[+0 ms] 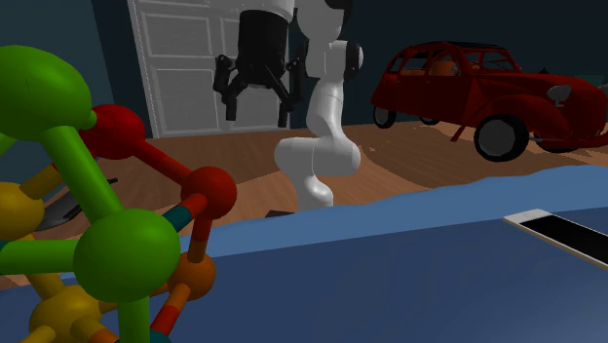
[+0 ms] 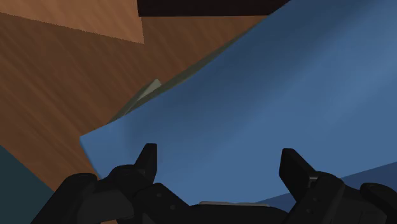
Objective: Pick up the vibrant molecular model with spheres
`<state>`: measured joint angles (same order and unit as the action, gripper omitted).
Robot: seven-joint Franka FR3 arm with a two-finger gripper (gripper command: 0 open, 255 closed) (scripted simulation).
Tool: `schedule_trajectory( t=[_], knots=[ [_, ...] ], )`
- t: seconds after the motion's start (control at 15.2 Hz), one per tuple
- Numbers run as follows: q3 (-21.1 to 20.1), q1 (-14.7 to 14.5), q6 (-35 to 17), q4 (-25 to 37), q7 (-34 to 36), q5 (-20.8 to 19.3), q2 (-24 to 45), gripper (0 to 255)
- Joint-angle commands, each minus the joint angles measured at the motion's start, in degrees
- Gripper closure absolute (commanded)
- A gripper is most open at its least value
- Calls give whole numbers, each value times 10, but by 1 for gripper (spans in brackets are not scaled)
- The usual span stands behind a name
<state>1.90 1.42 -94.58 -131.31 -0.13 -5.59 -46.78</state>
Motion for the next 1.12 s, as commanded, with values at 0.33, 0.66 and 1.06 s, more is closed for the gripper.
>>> schedule_trajectory(
  t=[0.33, 0.66, 1.06],
  knots=[
    [10, -10, -39, 80, -4, 20, 105, 0],
    [20, -20, -60, 177, -12, 44, 208, 0],
    [32, -29, -61, 319, -26, 80, 335, 0]
  ],
)
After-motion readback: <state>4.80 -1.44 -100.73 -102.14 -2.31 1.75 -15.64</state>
